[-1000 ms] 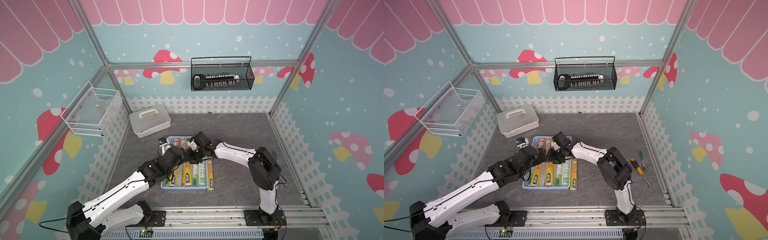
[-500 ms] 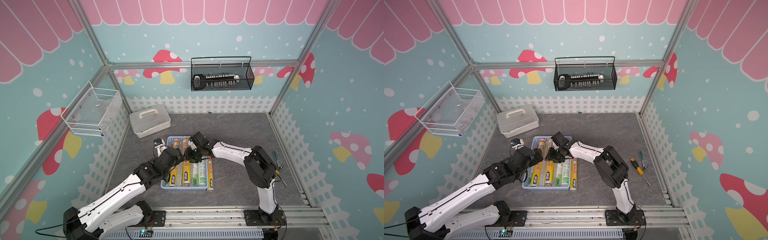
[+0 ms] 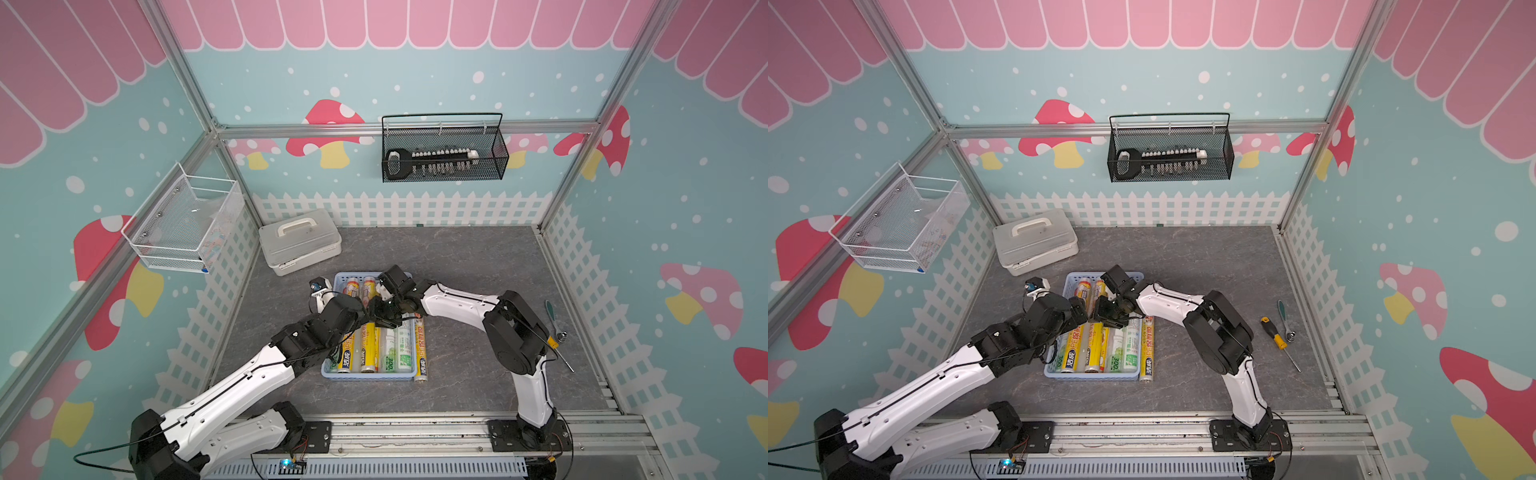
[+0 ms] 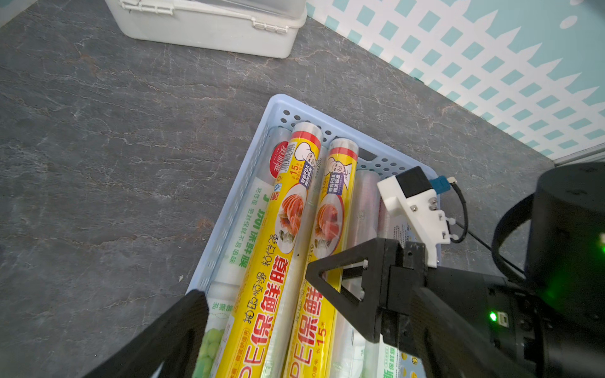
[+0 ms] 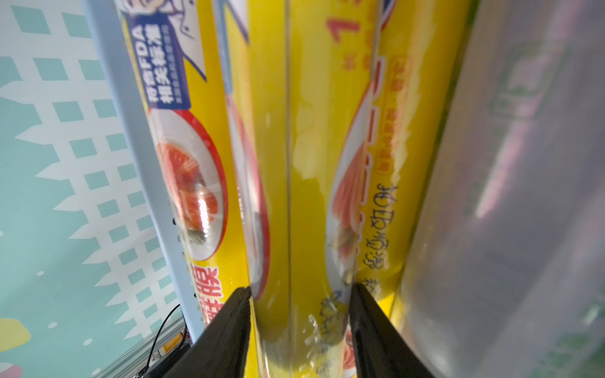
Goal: Put the plastic wrap into the basket
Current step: Place the plastic wrap in the basket.
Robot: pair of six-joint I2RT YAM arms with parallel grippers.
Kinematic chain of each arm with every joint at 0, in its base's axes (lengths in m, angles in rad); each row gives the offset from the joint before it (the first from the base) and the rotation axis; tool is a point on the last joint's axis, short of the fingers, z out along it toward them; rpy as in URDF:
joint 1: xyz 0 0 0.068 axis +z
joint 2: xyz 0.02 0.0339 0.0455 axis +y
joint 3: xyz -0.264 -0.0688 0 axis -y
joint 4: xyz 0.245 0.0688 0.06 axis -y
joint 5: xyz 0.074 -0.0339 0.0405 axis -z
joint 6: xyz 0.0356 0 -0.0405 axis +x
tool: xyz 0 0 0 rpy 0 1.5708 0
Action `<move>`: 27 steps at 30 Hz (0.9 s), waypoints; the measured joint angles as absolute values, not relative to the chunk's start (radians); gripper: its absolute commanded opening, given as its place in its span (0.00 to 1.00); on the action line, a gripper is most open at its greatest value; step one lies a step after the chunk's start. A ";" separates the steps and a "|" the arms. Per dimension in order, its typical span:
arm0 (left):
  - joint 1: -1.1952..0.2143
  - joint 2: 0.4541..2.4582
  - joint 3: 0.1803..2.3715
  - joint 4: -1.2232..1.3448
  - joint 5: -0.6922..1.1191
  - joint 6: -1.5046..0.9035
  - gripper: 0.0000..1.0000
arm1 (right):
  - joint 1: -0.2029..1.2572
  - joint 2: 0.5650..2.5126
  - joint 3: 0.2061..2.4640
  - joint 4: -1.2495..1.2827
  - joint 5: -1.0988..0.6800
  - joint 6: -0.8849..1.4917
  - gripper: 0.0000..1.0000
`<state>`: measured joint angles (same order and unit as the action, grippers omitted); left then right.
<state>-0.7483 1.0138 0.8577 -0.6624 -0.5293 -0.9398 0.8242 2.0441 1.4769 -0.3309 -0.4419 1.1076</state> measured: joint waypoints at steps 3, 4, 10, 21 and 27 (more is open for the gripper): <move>-0.748 1.023 0.858 -0.662 -0.523 -0.940 0.99 | 0.824 2.042 1.477 -0.332 -0.442 1.099 0.52; -0.748 1.025 0.858 -0.662 -0.522 -0.939 0.99 | 0.824 2.042 1.477 -0.332 -0.442 1.095 0.52; -0.748 1.037 0.862 -0.662 -0.516 -0.939 0.99 | 0.824 2.026 1.477 -0.334 -0.442 1.070 0.51; -0.748 1.085 0.889 -0.662 -0.484 -0.939 0.99 | 0.824 1.989 1.470 -0.334 -0.448 1.013 0.52; -0.748 1.094 0.903 -0.661 -0.475 -0.939 0.99 | 0.811 1.859 1.415 -0.384 -0.364 0.969 0.53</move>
<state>-0.7483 1.0939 0.9031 -0.6609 -0.4747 -0.9394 0.8112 1.8591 1.4151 -0.3836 -0.3637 0.9688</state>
